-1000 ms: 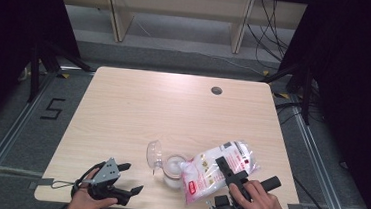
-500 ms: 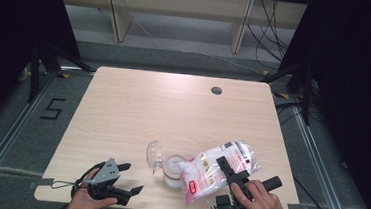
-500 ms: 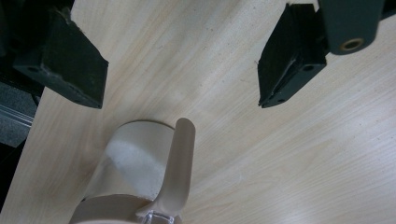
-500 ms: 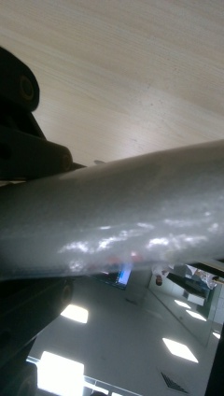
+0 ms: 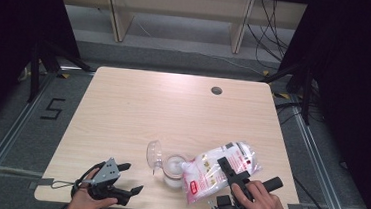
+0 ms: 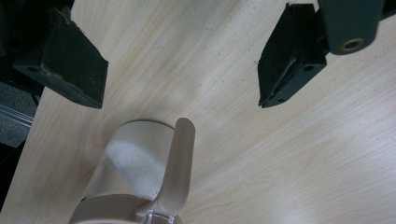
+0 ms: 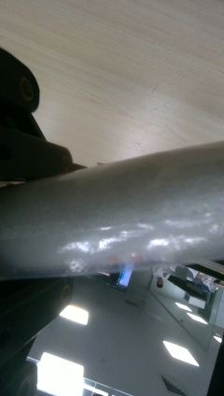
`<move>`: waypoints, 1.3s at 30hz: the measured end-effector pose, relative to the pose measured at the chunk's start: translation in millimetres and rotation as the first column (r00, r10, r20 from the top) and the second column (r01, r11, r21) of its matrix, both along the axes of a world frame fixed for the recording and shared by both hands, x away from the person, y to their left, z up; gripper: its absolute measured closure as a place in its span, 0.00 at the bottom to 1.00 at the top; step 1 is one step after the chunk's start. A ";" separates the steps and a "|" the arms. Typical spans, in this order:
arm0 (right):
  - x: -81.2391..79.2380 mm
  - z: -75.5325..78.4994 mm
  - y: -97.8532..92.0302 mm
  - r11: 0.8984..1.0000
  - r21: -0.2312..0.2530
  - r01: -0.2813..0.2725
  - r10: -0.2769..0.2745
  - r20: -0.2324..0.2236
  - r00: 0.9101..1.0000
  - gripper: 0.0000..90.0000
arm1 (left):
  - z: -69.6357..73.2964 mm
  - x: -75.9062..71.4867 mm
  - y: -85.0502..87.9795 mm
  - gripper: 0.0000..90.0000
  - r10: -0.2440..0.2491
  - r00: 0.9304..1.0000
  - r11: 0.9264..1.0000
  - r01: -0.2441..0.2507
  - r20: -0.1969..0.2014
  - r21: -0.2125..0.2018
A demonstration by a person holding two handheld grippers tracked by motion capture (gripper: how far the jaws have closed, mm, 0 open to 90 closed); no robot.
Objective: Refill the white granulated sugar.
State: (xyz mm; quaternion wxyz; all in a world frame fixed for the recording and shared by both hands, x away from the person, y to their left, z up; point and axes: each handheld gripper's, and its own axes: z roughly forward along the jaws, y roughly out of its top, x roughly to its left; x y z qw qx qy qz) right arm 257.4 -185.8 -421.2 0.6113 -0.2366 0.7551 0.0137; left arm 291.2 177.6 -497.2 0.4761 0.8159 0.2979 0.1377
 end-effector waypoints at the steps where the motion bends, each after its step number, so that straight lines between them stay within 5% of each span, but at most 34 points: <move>1: 0.5 1.8 1.8 1.000 -0.021 -0.011 0.011 -0.002 1.000 0.80 | 0.0 0.0 -0.1 0.17 -0.001 1.000 1.000 0.001 0.000 0.000; 19: -1.5 0.1 1.1 1.000 0.010 -0.003 0.003 -0.004 1.000 0.81 | 0.2 -0.1 0.0 0.17 -0.001 1.000 1.000 0.001 0.001 0.001; 39: 1.0 1.5 3.4 1.000 -0.010 -0.025 0.025 -0.004 1.000 0.81 | 0.0 0.3 0.2 0.17 -0.004 1.000 1.000 0.004 -0.001 0.008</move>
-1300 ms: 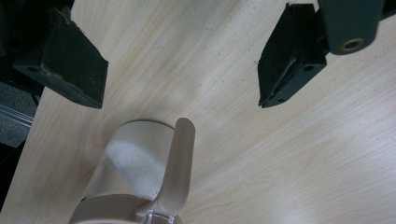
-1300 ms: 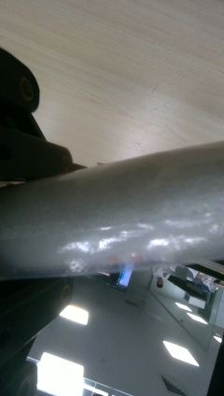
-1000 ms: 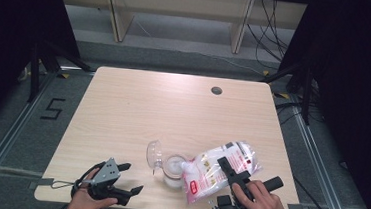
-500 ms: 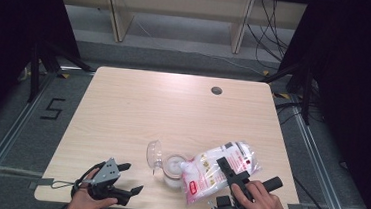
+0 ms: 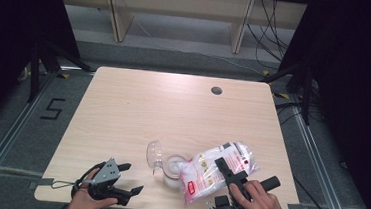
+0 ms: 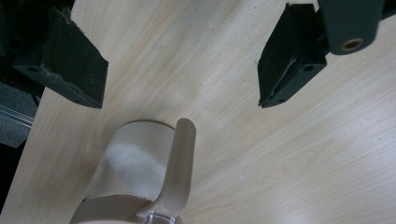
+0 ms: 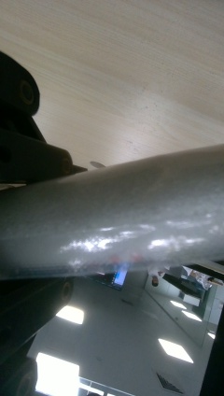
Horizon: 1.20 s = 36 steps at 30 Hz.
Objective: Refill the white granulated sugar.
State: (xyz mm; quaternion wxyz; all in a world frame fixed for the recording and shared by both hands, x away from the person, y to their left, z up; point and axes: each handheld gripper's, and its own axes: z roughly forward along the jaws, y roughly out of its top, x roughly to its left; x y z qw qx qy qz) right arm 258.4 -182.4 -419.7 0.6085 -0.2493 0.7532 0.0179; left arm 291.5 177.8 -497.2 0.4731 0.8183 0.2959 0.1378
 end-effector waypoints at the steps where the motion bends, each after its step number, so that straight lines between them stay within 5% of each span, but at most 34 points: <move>1: -0.2 -0.7 -1.6 1.000 0.011 0.009 -0.009 0.003 1.000 0.81 | 0.0 0.0 0.0 0.17 0.000 1.000 1.000 0.000 0.000 -0.001; 8: -1.3 1.4 -5.5 0.999 0.007 0.033 -0.033 -0.001 0.999 0.82 | -0.3 -0.1 -0.3 0.17 0.004 1.000 1.000 -0.004 -0.001 -0.008; 17: -0.6 -0.2 0.1 1.000 -0.007 -0.004 0.004 -0.005 1.000 0.82 | -0.1 -0.2 -0.1 0.17 0.003 1.000 1.000 -0.003 0.000 -0.008; 27: -2.0 0.5 -5.6 0.999 -0.007 0.037 -0.037 0.003 0.999 0.82 | 0.0 -0.3 -0.1 0.17 0.005 1.000 1.000 -0.005 0.000 -0.007; 32: -0.4 -0.6 0.6 1.000 -0.017 -0.011 0.011 0.006 1.000 0.82 | 0.2 -0.4 -0.1 0.17 0.003 1.000 1.000 -0.003 0.001 -0.007; 36: -0.9 0.7 -4.4 1.000 0.017 0.011 -0.011 -0.005 1.000 0.82 | 0.2 -0.4 -0.1 0.17 0.005 1.000 1.000 -0.005 0.000 -0.010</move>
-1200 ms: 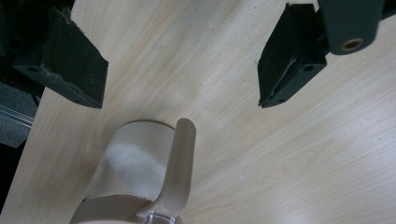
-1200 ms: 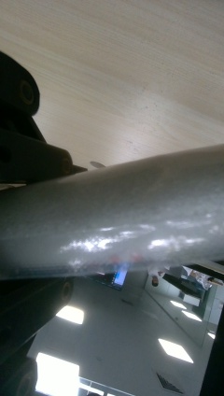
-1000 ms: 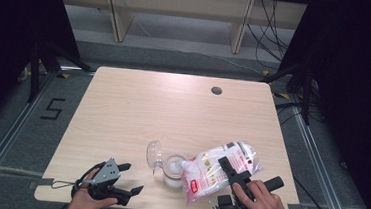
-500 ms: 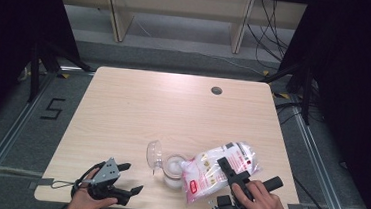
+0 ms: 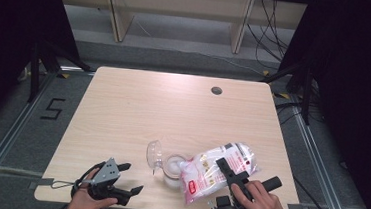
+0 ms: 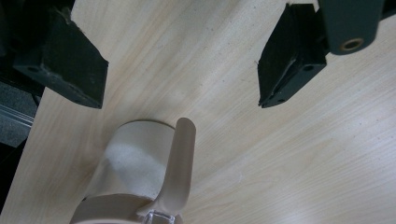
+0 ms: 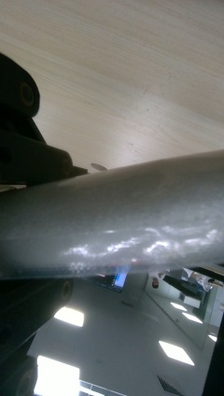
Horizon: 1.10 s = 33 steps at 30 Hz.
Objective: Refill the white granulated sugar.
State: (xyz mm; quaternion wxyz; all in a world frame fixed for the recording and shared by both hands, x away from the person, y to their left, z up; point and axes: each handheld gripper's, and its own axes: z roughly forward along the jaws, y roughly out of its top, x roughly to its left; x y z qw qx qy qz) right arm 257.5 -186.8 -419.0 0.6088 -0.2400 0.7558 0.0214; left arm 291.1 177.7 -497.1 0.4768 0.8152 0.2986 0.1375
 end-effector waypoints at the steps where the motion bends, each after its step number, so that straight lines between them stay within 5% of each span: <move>1: 0.3 1.3 -0.4 1.000 -0.011 0.004 -0.004 -0.006 1.000 0.82 | -0.1 0.1 0.1 0.17 -0.001 1.000 1.000 0.001 0.000 0.002; 9: 1.9 1.5 -1.9 1.000 0.000 0.000 0.000 -0.023 1.000 0.83 | 0.1 0.0 0.2 0.17 -0.001 1.000 1.000 0.001 0.001 0.003; 11: 1.4 -1.8 -3.9 0.999 0.048 0.011 -0.010 -0.038 0.999 0.83 | -0.4 0.3 -0.1 0.17 -0.001 1.000 1.000 0.001 -0.001 0.003; 17: 3.0 -2.5 -0.8 0.997 0.078 -0.008 0.015 -0.088 0.996 0.83 | -0.1 0.1 -0.3 0.17 0.003 1.000 1.000 -0.003 0.004 0.013; 23: 6.1 -2.9 -1.9 0.989 0.147 -0.035 0.058 -0.158 0.986 0.84 | 0.1 0.1 0.1 0.17 -0.002 1.000 1.000 0.002 0.000 0.003; 28: 9.9 -3.7 -11.8 0.971 0.239 0.005 0.048 -0.217 0.975 0.85 | -0.1 -0.1 -0.5 0.17 -0.006 1.000 1.000 0.006 -0.003 0.003; 29: 13.0 -1.4 -12.1 0.976 0.215 -0.026 0.071 -0.206 0.976 0.85 | 0.1 0.4 0.1 0.17 -0.006 1.000 1.000 0.006 0.003 0.009; 31: 11.8 -6.8 -17.2 0.955 0.293 0.048 0.029 -0.253 0.967 0.85 | -0.2 0.3 -0.1 0.17 -0.004 1.000 1.000 0.004 0.000 0.004; 33: 16.3 -1.9 -19.3 0.962 0.272 0.007 0.062 -0.244 0.968 0.85 | -0.2 0.0 -0.5 0.17 -0.004 1.000 1.000 0.004 0.001 0.006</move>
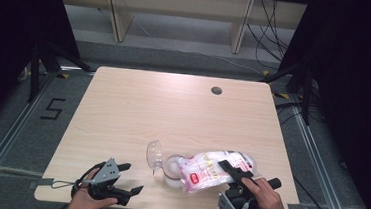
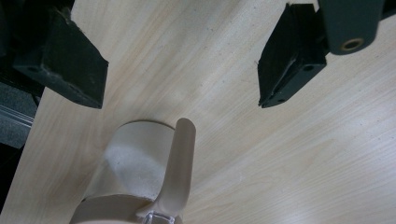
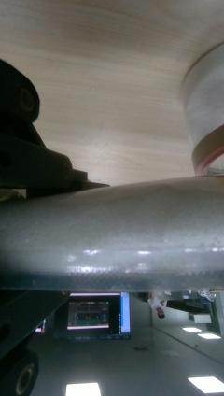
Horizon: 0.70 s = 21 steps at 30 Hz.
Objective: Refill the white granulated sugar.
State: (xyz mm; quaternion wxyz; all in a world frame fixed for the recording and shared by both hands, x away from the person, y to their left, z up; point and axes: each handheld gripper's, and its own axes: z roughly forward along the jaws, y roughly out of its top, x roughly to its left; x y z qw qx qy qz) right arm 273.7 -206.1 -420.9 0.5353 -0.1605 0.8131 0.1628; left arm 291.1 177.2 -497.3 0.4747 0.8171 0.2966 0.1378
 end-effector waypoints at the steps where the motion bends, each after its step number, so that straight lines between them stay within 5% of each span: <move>1: 1.2 0.0 -1.8 1.000 0.022 -0.002 0.003 -0.008 1.000 0.85 | -0.4 -0.9 -1.4 0.17 0.011 1.000 1.000 -0.011 -0.004 -0.016; 2: 0.0 -4.2 -4.9 0.995 0.095 0.038 -0.033 -0.056 0.998 0.86 | -0.4 -0.8 -1.3 0.17 0.011 1.000 1.000 -0.011 -0.005 -0.015; 3: 1.4 -3.5 -6.5 0.994 0.107 0.036 -0.029 -0.066 0.997 0.86 | -0.1 -0.2 -0.2 0.17 0.002 1.000 1.000 -0.002 -0.004 -0.004; 4: 4.8 1.8 -6.2 0.998 0.060 -0.017 0.019 -0.023 1.000 0.86 | 0.2 0.3 0.5 0.17 0.002 1.000 1.000 -0.002 0.005 0.011; 5: 3.0 -4.2 -8.3 0.990 0.139 0.033 -0.021 -0.085 0.996 0.86 | 0.0 0.0 0.2 0.17 0.004 1.000 1.000 -0.004 0.001 0.006; 7: 4.9 -3.4 -10.9 0.982 0.184 0.044 -0.023 -0.116 0.993 0.86 | -0.5 -0.9 -1.4 0.17 0.011 1.000 1.000 -0.011 -0.006 -0.016; 8: 8.8 -0.5 -11.9 0.985 0.173 0.009 0.009 -0.102 0.995 0.86 | -0.5 -0.8 -1.4 0.17 0.011 1.000 1.000 -0.012 -0.006 -0.015; 10: 10.7 -3.0 -14.8 0.963 0.264 0.061 -0.015 -0.172 0.985 0.86 | 0.2 1.2 0.7 0.17 -0.008 1.000 1.000 0.008 0.014 0.014; 14: 21.1 -5.9 -20.6 0.937 0.341 0.073 0.008 -0.230 0.973 0.87 | 0.1 1.1 0.7 0.17 -0.003 1.000 1.000 0.003 0.007 0.008; 15: 22.7 -8.2 -22.7 0.922 0.375 0.092 0.007 -0.254 0.967 0.87 | -1.4 0.7 -0.8 0.17 0.009 1.000 1.000 -0.010 -0.009 -0.020; 16: 26.5 -8.8 -24.8 0.915 0.393 0.093 0.017 -0.266 0.964 0.87 | -0.9 1.3 0.7 0.17 0.005 1.000 1.000 -0.005 -0.001 0.006; 18: 33.0 -11.7 -30.1 0.878 0.458 0.139 0.014 -0.316 0.949 0.87 | -1.2 1.2 0.2 0.17 0.005 1.000 1.000 -0.005 -0.008 0.000; 19: 38.1 -12.3 -32.7 0.872 0.473 0.130 0.028 -0.312 0.950 0.87 | -0.9 1.5 0.8 0.17 0.003 1.000 1.000 -0.003 -0.004 0.008; 21: 42.3 -15.6 -36.5 0.840 0.516 0.167 0.028 -0.349 0.937 0.87 | -0.1 2.7 1.4 0.17 -0.011 1.000 1.000 0.010 0.014 0.011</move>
